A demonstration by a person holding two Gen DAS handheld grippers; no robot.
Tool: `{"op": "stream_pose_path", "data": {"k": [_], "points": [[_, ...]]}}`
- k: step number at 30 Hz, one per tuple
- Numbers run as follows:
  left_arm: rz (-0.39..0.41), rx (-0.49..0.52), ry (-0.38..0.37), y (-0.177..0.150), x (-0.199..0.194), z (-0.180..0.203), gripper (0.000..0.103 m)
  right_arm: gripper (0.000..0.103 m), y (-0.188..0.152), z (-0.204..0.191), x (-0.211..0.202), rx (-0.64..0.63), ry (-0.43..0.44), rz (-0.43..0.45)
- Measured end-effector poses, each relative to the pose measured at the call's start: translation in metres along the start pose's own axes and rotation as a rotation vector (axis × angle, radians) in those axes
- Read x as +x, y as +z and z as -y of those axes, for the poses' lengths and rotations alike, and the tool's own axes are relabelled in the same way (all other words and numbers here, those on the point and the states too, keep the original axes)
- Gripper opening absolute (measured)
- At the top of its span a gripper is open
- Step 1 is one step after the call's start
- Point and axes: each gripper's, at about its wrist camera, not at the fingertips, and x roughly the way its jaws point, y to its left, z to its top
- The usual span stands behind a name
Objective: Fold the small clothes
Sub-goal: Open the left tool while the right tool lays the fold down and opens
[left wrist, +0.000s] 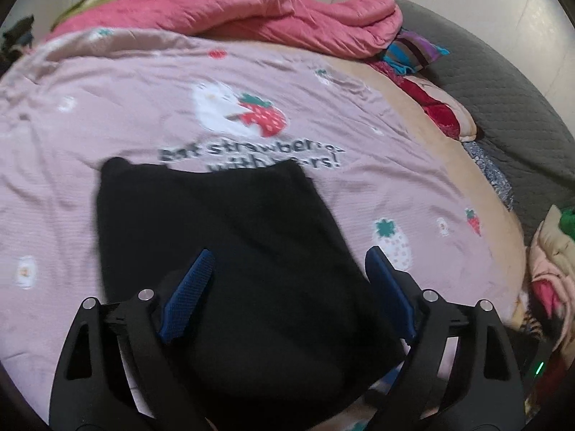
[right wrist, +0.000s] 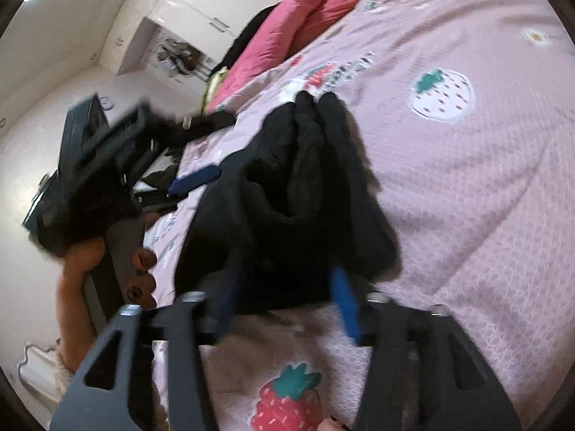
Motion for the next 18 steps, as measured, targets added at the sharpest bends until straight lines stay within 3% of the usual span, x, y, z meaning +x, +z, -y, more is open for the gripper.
{"op": "stream_pose_path", "data": {"k": [1,3,7,11,14,17,18], "points": [[0.008,0.007,0.016,-0.005,-0.008,-0.006,0.081,0.07,0.005,-0.004,-0.001,-0.016,0.006,0.002],[0.02,0.024,0.044,-0.012,-0.017,-0.014,0.081,0.075,0.016,-0.007,0.001,-0.038,0.0,0.003],[0.018,0.064,0.099,-0.031,-0.029,-0.027,0.081,0.076,0.043,-0.016,0.015,-0.087,-0.021,-0.014],[0.008,0.085,0.12,-0.047,-0.029,-0.039,0.081,0.076,0.064,-0.01,0.032,-0.048,-0.009,-0.027],[0.008,0.057,0.093,-0.05,-0.025,-0.047,0.086,0.061,0.076,-0.006,0.051,-0.017,-0.002,-0.047],[0.005,0.039,0.066,-0.05,-0.023,-0.05,0.086,0.04,0.071,-0.004,0.056,-0.016,-0.012,-0.064],[0.003,0.043,0.064,-0.05,-0.022,-0.05,0.086,0.029,0.07,-0.005,0.056,-0.033,-0.026,-0.063]]}}
